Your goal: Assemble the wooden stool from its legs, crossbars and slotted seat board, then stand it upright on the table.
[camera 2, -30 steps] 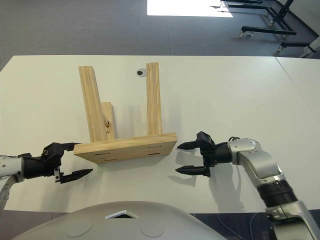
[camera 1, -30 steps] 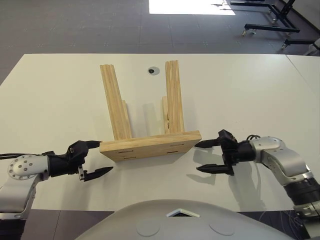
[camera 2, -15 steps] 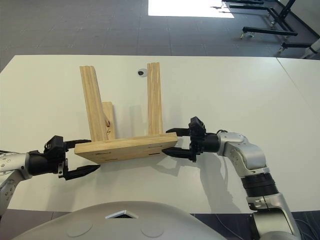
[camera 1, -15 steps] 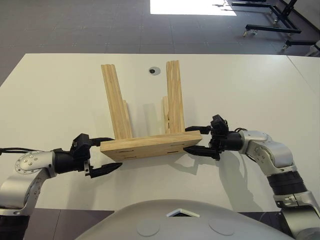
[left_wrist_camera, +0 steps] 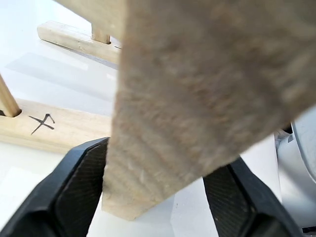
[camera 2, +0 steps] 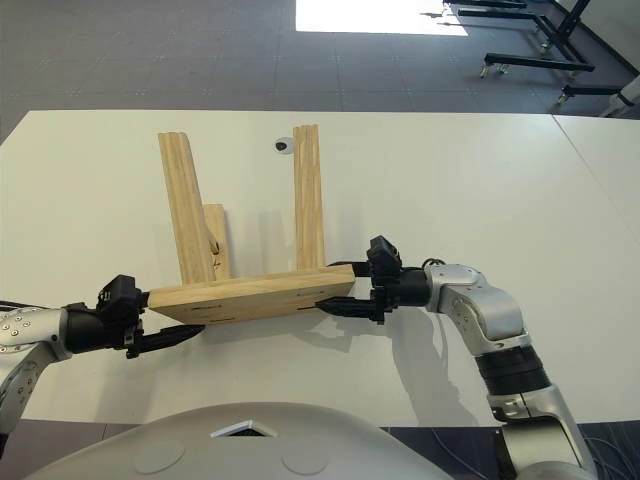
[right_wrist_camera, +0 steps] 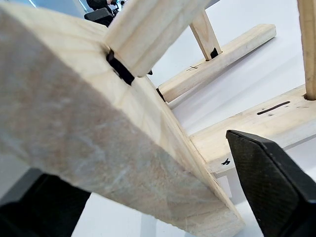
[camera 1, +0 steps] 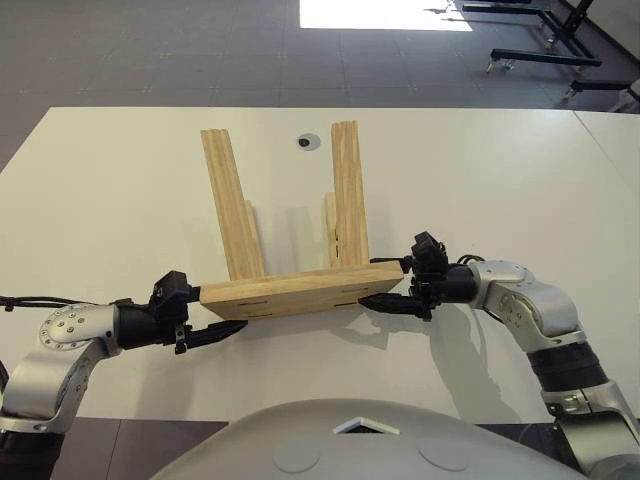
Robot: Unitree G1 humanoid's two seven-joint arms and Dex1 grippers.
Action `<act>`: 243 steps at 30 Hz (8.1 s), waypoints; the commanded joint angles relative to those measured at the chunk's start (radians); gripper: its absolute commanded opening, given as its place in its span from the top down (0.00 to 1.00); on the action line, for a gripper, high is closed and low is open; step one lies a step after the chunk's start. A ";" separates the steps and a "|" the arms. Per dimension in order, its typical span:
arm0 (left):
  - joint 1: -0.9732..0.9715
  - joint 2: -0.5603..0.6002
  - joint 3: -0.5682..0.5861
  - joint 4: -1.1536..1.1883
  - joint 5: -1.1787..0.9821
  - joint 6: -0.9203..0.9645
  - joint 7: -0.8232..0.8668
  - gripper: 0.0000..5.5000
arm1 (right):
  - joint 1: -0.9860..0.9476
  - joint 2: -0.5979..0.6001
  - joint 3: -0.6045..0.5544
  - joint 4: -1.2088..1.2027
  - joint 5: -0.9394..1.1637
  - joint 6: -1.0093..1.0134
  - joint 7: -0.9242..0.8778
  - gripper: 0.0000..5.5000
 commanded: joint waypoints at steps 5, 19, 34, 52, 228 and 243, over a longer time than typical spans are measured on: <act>-0.021 0.020 -0.017 0.030 0.035 -0.014 0.006 0.67 | 0.010 -0.018 0.002 -0.027 -0.015 -0.017 0.014 0.46; -0.166 0.047 0.063 -0.066 -0.219 0.277 0.026 0.67 | -0.002 -0.052 -0.008 -0.183 0.055 0.103 0.002 0.61; -0.331 0.062 0.181 -0.097 -0.616 0.714 0.146 0.67 | -0.301 0.010 -0.154 -0.166 0.428 0.585 -0.219 0.65; -0.529 0.000 0.192 0.049 -1.022 0.900 0.534 0.67 | -0.607 0.269 -0.397 0.092 0.843 0.888 -0.790 0.69; -1.024 -0.075 0.381 0.768 -1.270 0.651 1.464 0.67 | -0.765 0.360 -0.321 0.411 0.176 0.377 -1.185 0.17; -0.789 0.163 0.404 0.407 -0.522 0.313 1.337 0.67 | -1.018 0.055 -0.571 0.493 -0.008 0.104 -1.199 0.17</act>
